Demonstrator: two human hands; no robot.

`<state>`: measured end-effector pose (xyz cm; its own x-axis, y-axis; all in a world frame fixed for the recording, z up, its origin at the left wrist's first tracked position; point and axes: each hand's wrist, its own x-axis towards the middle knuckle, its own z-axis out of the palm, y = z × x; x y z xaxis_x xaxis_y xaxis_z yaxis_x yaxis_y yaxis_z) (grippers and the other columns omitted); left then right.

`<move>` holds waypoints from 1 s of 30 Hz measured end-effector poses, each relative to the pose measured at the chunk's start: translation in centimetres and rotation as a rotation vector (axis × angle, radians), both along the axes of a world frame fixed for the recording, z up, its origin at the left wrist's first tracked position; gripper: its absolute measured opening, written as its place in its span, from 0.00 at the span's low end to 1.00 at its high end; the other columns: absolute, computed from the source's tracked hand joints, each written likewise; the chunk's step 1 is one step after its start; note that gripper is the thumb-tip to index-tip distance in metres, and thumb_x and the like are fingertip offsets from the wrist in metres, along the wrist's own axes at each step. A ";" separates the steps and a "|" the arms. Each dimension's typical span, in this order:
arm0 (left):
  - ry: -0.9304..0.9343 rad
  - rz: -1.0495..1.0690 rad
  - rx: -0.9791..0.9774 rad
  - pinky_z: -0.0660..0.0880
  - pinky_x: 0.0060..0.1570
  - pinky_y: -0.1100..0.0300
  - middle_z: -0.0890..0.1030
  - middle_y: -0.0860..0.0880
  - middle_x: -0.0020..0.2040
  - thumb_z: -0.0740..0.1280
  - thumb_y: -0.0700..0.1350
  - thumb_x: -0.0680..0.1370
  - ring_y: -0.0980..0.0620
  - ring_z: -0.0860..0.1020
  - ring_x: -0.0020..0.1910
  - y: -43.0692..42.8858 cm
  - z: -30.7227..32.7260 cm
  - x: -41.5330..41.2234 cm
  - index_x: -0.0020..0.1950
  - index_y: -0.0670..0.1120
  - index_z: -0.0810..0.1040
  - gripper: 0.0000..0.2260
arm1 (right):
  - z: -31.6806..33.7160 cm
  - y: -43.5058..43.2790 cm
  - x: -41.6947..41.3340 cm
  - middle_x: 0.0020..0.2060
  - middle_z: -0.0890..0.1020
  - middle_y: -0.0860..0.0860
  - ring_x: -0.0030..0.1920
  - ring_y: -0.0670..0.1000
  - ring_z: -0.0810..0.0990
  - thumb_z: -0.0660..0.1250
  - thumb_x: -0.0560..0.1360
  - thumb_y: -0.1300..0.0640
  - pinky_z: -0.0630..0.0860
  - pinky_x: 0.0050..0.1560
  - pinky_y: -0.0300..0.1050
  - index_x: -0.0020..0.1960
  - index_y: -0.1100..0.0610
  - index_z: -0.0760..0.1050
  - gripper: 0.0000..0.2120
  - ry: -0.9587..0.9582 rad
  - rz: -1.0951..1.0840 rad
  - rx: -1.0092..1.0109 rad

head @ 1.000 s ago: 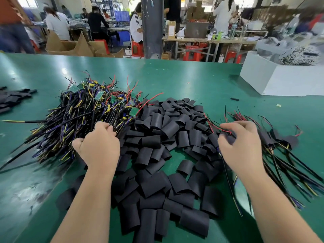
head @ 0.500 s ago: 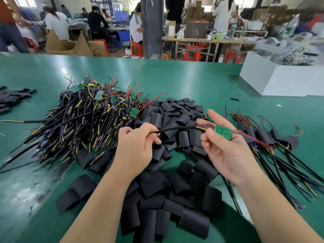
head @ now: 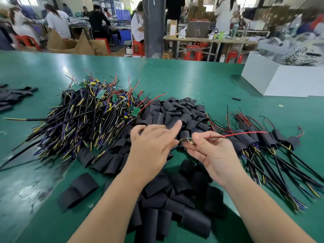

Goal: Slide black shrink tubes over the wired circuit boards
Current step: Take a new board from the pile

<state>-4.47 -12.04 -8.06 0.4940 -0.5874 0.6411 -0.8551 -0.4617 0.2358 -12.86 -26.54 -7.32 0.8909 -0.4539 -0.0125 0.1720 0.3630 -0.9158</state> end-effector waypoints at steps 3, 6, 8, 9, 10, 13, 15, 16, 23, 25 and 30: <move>-0.037 -0.096 -0.003 0.71 0.46 0.50 0.82 0.49 0.39 0.62 0.41 0.77 0.46 0.80 0.40 -1.1 -0.5 -0.7 0.63 0.43 0.79 0.16 | -0.3 0.8 0.4 0.33 0.84 0.58 0.27 0.52 0.81 0.74 0.57 0.48 0.72 0.24 0.37 0.33 0.57 0.76 0.14 0.072 -0.042 -0.049; 0.082 -0.126 -0.067 0.78 0.35 0.49 0.80 0.42 0.38 0.66 0.34 0.73 0.42 0.79 0.35 -1.3 -0.6 -0.6 0.60 0.36 0.79 0.16 | -0.6 0.8 0.6 0.33 0.83 0.58 0.25 0.50 0.78 0.73 0.58 0.44 0.69 0.24 0.36 0.32 0.56 0.75 0.16 0.076 -0.052 -0.076; 0.074 -0.104 -0.053 0.79 0.35 0.49 0.80 0.40 0.39 0.66 0.34 0.72 0.41 0.80 0.37 -1.4 -0.6 -0.4 0.59 0.34 0.79 0.16 | -0.6 0.7 0.7 0.33 0.83 0.59 0.26 0.50 0.78 0.72 0.60 0.46 0.70 0.25 0.36 0.35 0.58 0.76 0.16 0.067 -0.048 -0.052; 0.062 -0.089 -0.031 0.79 0.36 0.50 0.80 0.40 0.39 0.66 0.34 0.72 0.41 0.80 0.38 -1.5 -0.7 -0.3 0.58 0.34 0.80 0.15 | -0.6 0.6 0.8 0.34 0.83 0.59 0.27 0.50 0.79 0.72 0.61 0.47 0.71 0.25 0.36 0.38 0.59 0.76 0.16 0.059 -0.033 -0.031; 0.040 -0.069 -0.008 0.79 0.35 0.50 0.80 0.40 0.39 0.65 0.34 0.72 0.41 0.80 0.38 -1.6 -0.7 -0.2 0.55 0.34 0.81 0.13 | -0.5 0.3 0.7 0.35 0.83 0.59 0.28 0.50 0.80 0.72 0.61 0.49 0.73 0.26 0.36 0.43 0.60 0.77 0.17 0.047 0.006 -0.024; -0.053 0.060 0.093 0.72 0.29 0.55 0.77 0.45 0.33 0.58 0.42 0.74 0.42 0.78 0.33 -1.2 -0.8 0.5 0.40 0.41 0.80 0.12 | 0.3 -1.4 0.4 0.40 0.85 0.57 0.39 0.51 0.84 0.76 0.62 0.61 0.79 0.37 0.39 0.59 0.56 0.75 0.26 0.103 0.241 -0.231; -0.092 0.175 0.172 0.63 0.31 0.57 0.76 0.50 0.31 0.59 0.43 0.75 0.44 0.76 0.31 -0.7 -0.8 0.9 0.36 0.45 0.78 0.11 | 0.8 -2.8 0.8 0.43 0.85 0.57 0.45 0.52 0.84 0.72 0.68 0.73 0.81 0.47 0.44 0.60 0.56 0.76 0.24 0.211 0.311 -0.575; -0.080 0.209 0.180 0.60 0.34 0.56 0.76 0.51 0.32 0.61 0.43 0.74 0.45 0.75 0.32 -0.5 -0.8 1.0 0.36 0.47 0.77 0.08 | 0.9 -3.4 1.4 0.44 0.85 0.56 0.46 0.52 0.83 0.70 0.69 0.74 0.80 0.51 0.45 0.57 0.57 0.78 0.20 0.270 0.252 -0.806; 0.035 0.248 0.020 0.60 0.39 0.53 0.75 0.51 0.29 0.51 0.45 0.76 0.45 0.72 0.30 -0.1 -0.9 1.2 0.34 0.48 0.73 0.15 | 0.0 -2.1 8.4 0.58 0.76 0.58 0.59 0.57 0.75 0.73 0.70 0.55 0.66 0.57 0.41 0.64 0.60 0.74 0.24 0.456 -0.038 -1.357; 0.009 0.249 0.021 0.60 0.39 0.53 0.75 0.51 0.28 0.51 0.45 0.76 0.45 0.72 0.30 0.2 -1.1 1.2 0.34 0.47 0.74 0.16 | -0.4 -1.3 9.6 0.59 0.74 0.58 0.61 0.58 0.73 0.74 0.69 0.52 0.68 0.60 0.44 0.62 0.58 0.74 0.24 0.562 -0.013 -1.436; 0.022 0.256 -0.022 0.61 0.40 0.52 0.76 0.51 0.29 0.51 0.44 0.76 0.45 0.72 0.30 0.2 -1.3 1.4 0.34 0.47 0.75 0.16 | -0.6 -0.4 9.1 0.44 0.72 0.54 0.44 0.56 0.72 0.74 0.66 0.60 0.64 0.41 0.42 0.40 0.57 0.70 0.12 0.365 -0.110 -1.403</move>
